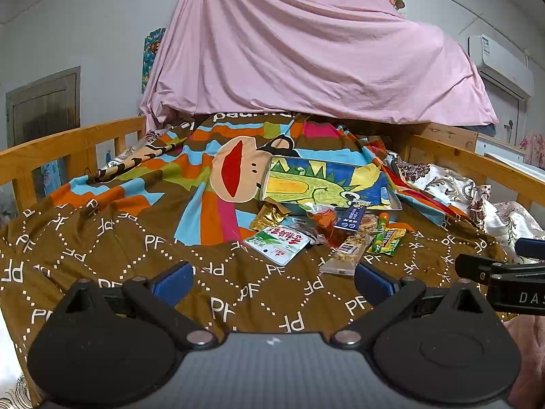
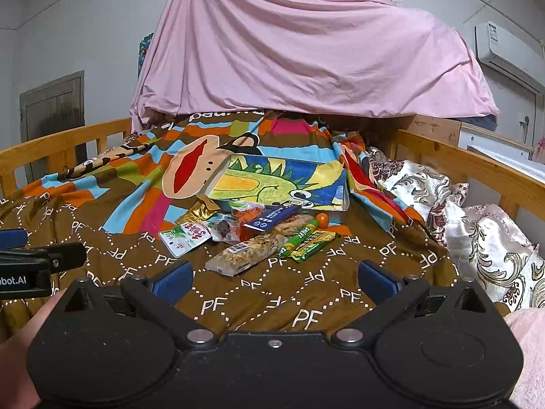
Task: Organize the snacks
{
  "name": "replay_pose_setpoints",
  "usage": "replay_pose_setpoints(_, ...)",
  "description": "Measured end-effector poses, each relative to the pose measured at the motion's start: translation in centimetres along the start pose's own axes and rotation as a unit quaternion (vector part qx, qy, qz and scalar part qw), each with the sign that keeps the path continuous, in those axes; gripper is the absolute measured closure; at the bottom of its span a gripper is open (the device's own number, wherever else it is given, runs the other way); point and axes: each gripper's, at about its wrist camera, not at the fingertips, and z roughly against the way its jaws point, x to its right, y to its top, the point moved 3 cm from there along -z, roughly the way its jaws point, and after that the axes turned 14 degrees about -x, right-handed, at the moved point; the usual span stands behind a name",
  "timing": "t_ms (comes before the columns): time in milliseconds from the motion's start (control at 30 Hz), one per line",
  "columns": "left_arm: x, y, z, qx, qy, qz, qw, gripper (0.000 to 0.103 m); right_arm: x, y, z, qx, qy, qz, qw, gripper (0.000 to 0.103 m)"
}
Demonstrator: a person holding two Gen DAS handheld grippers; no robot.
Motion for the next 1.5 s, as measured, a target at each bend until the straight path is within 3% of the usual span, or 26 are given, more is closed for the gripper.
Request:
replay_pose_setpoints(733, 0.3, -0.7, -0.4, -0.008, -0.002, 0.005, 0.9999, 0.000, 0.0, 0.1, -0.1, -0.002, 0.000, 0.001, 1.000, 0.000)
replay_pose_setpoints(1267, -0.3, -0.6, -1.4, -0.040, 0.001, 0.007, 0.9992, 0.000, -0.1, 0.1, -0.4, -0.005, -0.001, 0.003, 1.000, 0.000)
replay_pose_setpoints(1500, -0.4, -0.2, -2.2, -0.048, 0.005, 0.004, 0.9988, 0.000, -0.3, 0.3, -1.9, -0.044, -0.010, 0.008, 0.999, 0.000)
